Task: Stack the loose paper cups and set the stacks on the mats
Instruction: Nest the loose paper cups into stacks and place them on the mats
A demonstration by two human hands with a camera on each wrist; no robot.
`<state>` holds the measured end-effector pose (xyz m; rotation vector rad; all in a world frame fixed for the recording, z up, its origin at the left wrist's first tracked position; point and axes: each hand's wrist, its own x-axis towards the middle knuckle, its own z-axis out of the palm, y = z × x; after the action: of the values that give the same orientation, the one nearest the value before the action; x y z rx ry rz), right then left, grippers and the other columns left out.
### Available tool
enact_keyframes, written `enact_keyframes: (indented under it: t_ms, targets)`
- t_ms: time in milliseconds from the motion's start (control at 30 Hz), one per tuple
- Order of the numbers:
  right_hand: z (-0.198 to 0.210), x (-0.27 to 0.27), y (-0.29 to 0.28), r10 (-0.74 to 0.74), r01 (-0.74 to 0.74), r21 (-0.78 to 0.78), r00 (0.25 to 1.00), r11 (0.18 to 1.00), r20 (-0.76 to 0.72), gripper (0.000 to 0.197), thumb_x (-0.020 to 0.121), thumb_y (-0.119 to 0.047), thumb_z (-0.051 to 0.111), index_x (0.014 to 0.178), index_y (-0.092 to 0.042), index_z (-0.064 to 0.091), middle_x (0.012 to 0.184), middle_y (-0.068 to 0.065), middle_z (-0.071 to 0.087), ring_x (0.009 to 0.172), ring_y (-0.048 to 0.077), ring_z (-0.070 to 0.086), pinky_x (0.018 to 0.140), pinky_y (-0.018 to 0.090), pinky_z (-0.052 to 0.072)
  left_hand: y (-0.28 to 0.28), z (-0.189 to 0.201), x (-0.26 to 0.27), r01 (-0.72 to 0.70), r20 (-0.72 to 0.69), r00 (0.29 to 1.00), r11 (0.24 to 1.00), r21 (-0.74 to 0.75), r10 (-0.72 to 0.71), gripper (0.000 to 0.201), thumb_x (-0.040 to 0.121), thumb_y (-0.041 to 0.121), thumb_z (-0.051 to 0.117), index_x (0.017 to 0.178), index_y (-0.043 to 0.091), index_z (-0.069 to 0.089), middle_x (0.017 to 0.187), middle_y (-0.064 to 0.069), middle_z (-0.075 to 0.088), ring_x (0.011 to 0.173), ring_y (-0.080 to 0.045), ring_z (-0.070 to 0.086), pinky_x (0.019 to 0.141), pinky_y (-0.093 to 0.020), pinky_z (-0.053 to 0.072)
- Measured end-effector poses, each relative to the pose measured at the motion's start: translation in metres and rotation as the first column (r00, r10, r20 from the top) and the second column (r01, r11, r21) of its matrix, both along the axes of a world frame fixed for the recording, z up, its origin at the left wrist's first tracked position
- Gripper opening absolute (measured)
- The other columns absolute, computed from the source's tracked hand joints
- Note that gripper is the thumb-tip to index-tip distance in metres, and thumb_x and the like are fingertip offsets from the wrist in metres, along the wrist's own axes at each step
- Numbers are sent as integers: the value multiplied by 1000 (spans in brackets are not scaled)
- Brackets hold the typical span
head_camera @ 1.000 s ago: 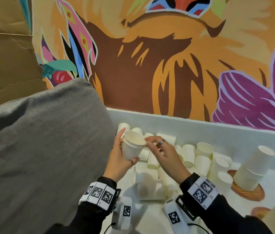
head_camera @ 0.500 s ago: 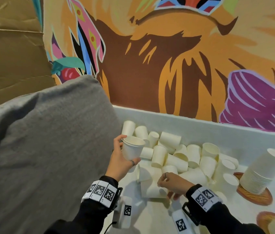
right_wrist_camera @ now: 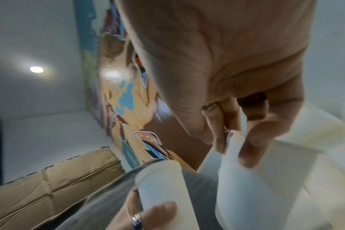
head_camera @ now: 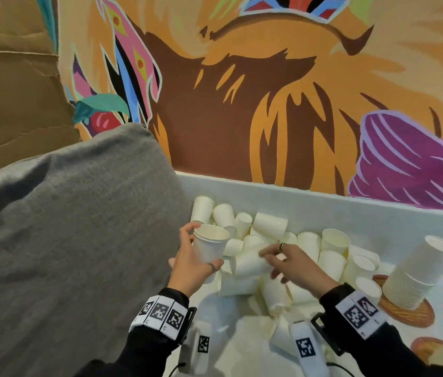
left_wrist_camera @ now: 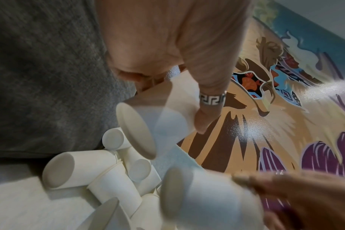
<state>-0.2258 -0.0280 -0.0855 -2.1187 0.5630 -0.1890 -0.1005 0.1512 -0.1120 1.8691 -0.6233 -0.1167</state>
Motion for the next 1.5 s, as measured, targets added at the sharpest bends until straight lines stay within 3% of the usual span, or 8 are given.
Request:
enact_keyframes:
  t_ms: [233, 600, 733, 900, 1033, 1200, 1333, 1500]
  targets:
    - [54, 1, 20, 54, 87, -260, 870, 962, 490, 11, 96, -21, 51, 97, -22, 62, 99, -10, 56, 87, -2, 55, 68, 5, 39, -7, 1, -4, 38, 3, 999, 999, 6, -38, 78, 67, 9, 77, 118, 38, 26, 108, 27, 47, 103, -8, 49, 91, -34, 25]
    - [51, 34, 48, 280, -155, -327, 881, 932, 381, 12, 95, -31, 51, 89, -22, 57, 94, -7, 53, 88, 9, 52, 76, 17, 41, -4, -5, -5, 126, -102, 986, 990, -65, -132, 85, 57, 30, 74, 120, 54, 22, 108, 30, 54, 110, -14, 54, 101, -49, 39]
    - [42, 42, 49, 387, -307, -318, 892, 897, 232, 22, 96, -35, 49, 84, -23, 62, 95, -4, 62, 87, 6, 52, 78, 19, 39, -3, -2, 3, 126, -102, 984, 972, -196, -149, 93, 64, 10, 77, 132, 40, 22, 116, 17, 55, 111, -14, 57, 92, -33, 49]
    - [17, 60, 38, 26, -16, -26, 905, 1000, 424, 32, 99, -28, 43, 77, -16, 63, 100, 5, 60, 70, 10, 52, 74, 28, 44, 5, 0, 15, 101, -50, 992, 968, -230, -115, 104, 70, -1, 76, 133, 51, 11, 129, 22, 40, 116, -7, 47, 86, -18, 38]
    - [-11, 73, 35, 219, -214, -162, 976, 963, 12, 38, 100, -28, 37, 81, -11, 65, 103, 4, 58, 92, 20, 57, 79, 27, 40, 15, -9, 23, 54, -67, 995, 966, -252, -73, 103, 70, -1, 76, 130, 58, 16, 125, 18, 45, 116, -6, 48, 89, -21, 39]
    - [-59, 91, 47, 353, -654, -445, 729, 612, -587, 36, 96, -26, 39, 114, -8, 64, 150, -4, 31, 123, 26, 48, 99, 36, 39, 21, -11, 25, 27, -91, 994, 953, -303, -57, 89, 68, -4, 77, 128, 39, 28, 118, 18, 48, 110, -1, 50, 90, -21, 43]
    - [-70, 98, 59, 251, -751, -540, 646, 380, -721, 38, 97, -20, 40, 130, -4, 50, 148, 5, 34, 120, 33, 49, 91, 41, 40, 24, -14, 28, 20, -110, 992, 952, -304, -56, 84, 68, -1, 78, 122, 42, 30, 119, 11, 49, 110, -6, 51, 92, -25, 45]
    - [-72, 104, 63, 135, -791, -541, 593, 287, -794, 42, 98, -14, 43, 137, -2, 40, 140, 10, 41, 124, 34, 46, 93, 43, 39, 24, -14, 29, 13, -140, 989, 958, -287, -55, 86, 68, 0, 78, 127, 40, 29, 121, 7, 49, 112, -12, 51, 97, -34, 46]
